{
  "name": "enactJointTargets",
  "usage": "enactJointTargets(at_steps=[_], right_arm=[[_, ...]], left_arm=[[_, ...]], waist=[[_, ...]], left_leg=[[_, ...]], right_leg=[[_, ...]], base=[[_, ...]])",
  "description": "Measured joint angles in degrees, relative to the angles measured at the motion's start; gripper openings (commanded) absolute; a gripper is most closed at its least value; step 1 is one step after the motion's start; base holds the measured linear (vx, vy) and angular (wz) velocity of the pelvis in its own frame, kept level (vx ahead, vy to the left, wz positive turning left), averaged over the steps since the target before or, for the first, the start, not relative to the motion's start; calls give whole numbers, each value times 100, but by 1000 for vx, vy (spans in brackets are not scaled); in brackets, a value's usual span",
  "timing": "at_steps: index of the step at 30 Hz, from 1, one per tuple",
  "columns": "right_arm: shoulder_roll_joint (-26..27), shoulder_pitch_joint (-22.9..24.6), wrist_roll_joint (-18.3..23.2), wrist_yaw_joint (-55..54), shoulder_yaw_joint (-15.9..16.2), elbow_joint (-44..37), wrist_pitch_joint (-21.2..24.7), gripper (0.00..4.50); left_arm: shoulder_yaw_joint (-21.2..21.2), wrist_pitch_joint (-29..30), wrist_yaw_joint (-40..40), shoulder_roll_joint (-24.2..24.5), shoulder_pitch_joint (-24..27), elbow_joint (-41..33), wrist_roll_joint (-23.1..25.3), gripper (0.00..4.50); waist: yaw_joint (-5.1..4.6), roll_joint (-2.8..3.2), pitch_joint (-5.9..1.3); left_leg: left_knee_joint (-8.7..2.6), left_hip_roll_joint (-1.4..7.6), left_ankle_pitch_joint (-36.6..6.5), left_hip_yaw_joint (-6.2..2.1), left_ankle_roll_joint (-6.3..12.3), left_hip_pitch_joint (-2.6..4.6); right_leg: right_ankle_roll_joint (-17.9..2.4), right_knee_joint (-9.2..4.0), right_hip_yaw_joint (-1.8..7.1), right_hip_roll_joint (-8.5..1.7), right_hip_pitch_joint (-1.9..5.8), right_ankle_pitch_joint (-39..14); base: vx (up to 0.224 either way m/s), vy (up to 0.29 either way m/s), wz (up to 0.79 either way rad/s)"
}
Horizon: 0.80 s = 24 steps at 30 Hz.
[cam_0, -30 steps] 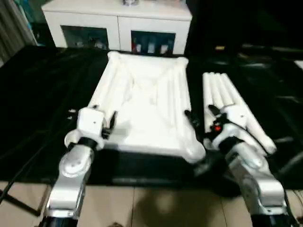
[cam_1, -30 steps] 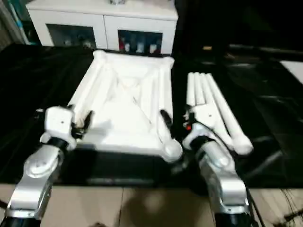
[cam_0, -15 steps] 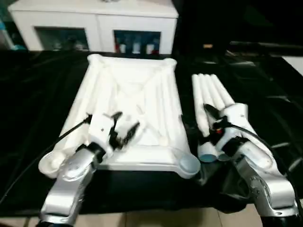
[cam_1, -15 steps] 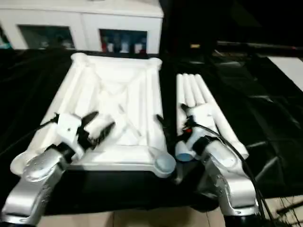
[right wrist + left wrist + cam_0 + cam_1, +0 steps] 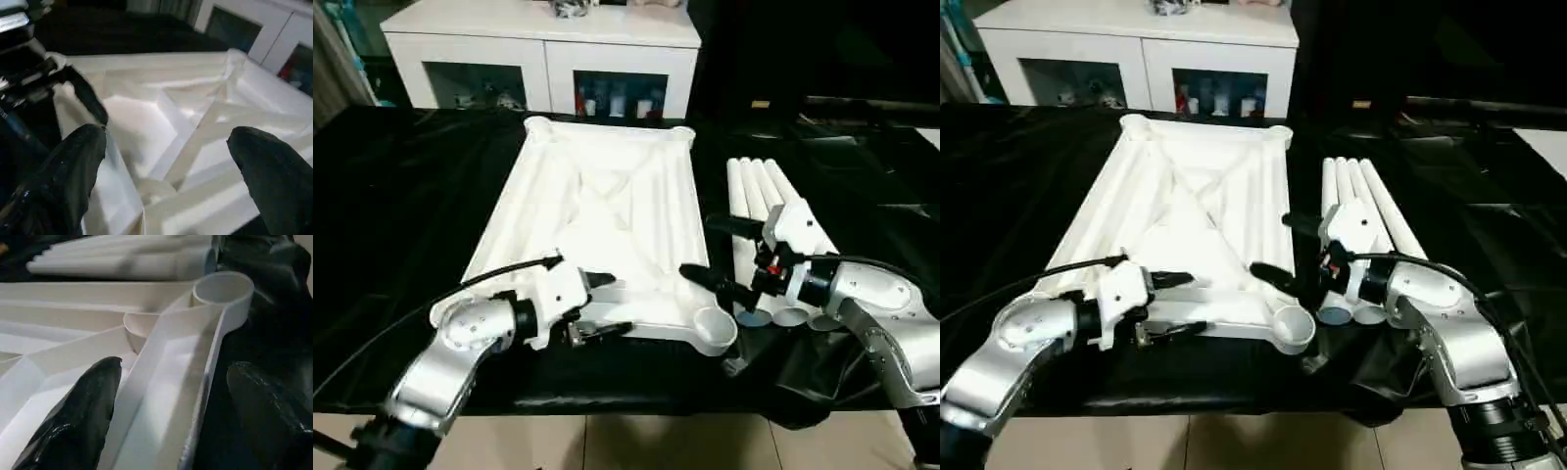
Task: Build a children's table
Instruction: Move to table
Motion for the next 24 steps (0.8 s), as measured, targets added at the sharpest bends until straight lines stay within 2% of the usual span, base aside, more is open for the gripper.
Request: enactJointTargets(at_steps=[2, 7, 13, 19, 24], right_arm=[[-56, 35, 17, 113, 9, 11, 5, 440], [-372, 125, 58, 588, 105, 3, 86, 440], [-825, 293, 76, 1175, 380, -177, 376, 440], [-1035, 294, -198, 1300, 515, -218, 287, 440], [-1070, 304, -354, 1298, 637, -217, 265, 440]], left_arm=[[-41, 34, -144, 33, -104, 85, 20, 359], [-162, 380, -671, 168, -286, 150, -51, 326], [-332, 400, -1013, 258, -429, 266, -38, 286], [-462, 357, -1052, 248, -636, 537, 150, 252], [-598, 315, -1021, 161, -1015, 984, 430, 220]], waist=[[2, -1, 0], [6, -2, 0], [3, -4, 2], [4, -9, 2], [11, -9, 3]], left_leg=[[-20, 2, 10, 7, 13, -7], [-50, 3, 20, 23, 25, -5], [-50, 4, 24, 30, 22, -3], [-51, 7, 28, 34, 22, -2], [-51, 7, 29, 37, 24, -5]], right_leg=[[-1, -5, -1, 3, -9, -1], [-11, -11, 1, 3, -16, -8], [-13, -9, 3, 2, -16, -9], [-13, -7, 2, 1, -15, -8], [-13, -9, 2, 1, -18, -8]], base=[[0, 0, 0], [0, 0, 0], [0, 0, 0], [0, 0, 0], [0, 0, 0]])
